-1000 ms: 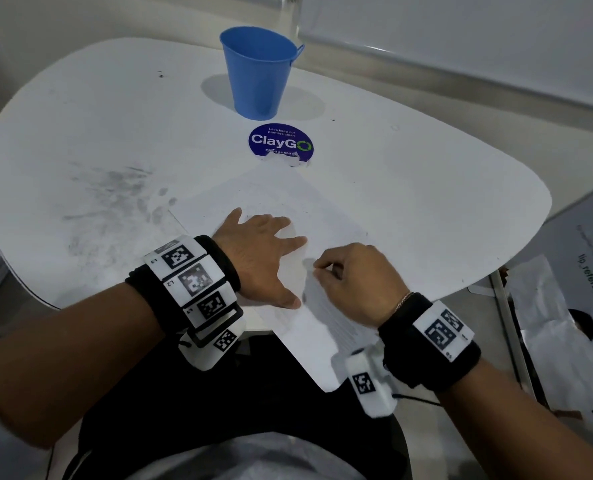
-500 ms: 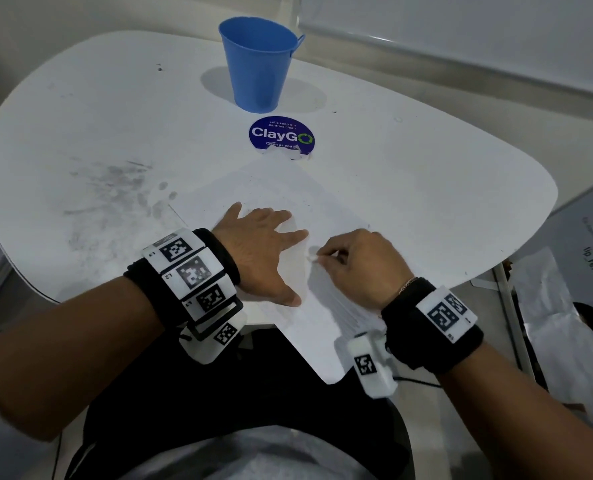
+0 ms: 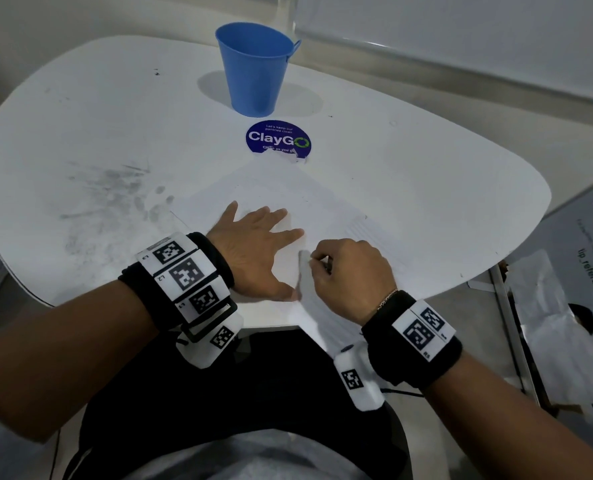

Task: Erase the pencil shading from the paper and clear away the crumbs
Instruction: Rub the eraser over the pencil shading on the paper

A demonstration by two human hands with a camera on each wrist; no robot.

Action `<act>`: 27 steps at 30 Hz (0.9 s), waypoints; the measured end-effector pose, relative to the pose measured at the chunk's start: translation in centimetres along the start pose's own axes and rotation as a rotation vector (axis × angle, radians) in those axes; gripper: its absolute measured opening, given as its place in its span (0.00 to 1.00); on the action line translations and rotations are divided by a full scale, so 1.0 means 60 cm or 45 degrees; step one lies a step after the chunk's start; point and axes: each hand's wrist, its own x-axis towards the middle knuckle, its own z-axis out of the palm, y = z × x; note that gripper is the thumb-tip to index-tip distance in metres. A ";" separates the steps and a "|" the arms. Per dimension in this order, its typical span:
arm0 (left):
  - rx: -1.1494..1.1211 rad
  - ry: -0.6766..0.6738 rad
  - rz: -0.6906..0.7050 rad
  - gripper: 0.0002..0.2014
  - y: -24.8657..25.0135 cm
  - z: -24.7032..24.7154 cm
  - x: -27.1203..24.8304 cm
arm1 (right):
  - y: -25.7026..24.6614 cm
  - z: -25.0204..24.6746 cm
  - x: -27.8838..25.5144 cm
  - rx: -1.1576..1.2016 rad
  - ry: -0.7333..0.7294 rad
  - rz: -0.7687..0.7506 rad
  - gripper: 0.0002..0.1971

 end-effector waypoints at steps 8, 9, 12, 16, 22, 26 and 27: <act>-0.018 -0.016 -0.027 0.50 0.002 -0.001 -0.005 | 0.029 -0.014 0.019 0.191 0.046 0.063 0.07; -0.022 -0.022 -0.029 0.50 0.001 -0.001 -0.005 | 0.038 -0.020 0.026 0.226 0.075 0.090 0.07; -0.034 -0.021 -0.029 0.50 0.001 -0.001 -0.007 | 0.061 -0.036 0.042 0.239 0.084 0.156 0.07; -0.045 -0.032 -0.034 0.50 0.002 -0.002 -0.006 | 0.051 -0.022 0.030 0.218 -0.028 0.085 0.09; -0.064 -0.039 -0.033 0.51 0.003 -0.006 -0.006 | 0.039 -0.030 0.028 0.186 -0.138 0.010 0.10; -0.075 -0.035 -0.035 0.51 0.004 -0.006 -0.005 | 0.035 -0.028 0.021 0.128 -0.135 0.026 0.10; -0.075 -0.033 -0.037 0.51 0.004 -0.005 -0.005 | 0.026 -0.026 0.011 0.138 -0.208 -0.025 0.10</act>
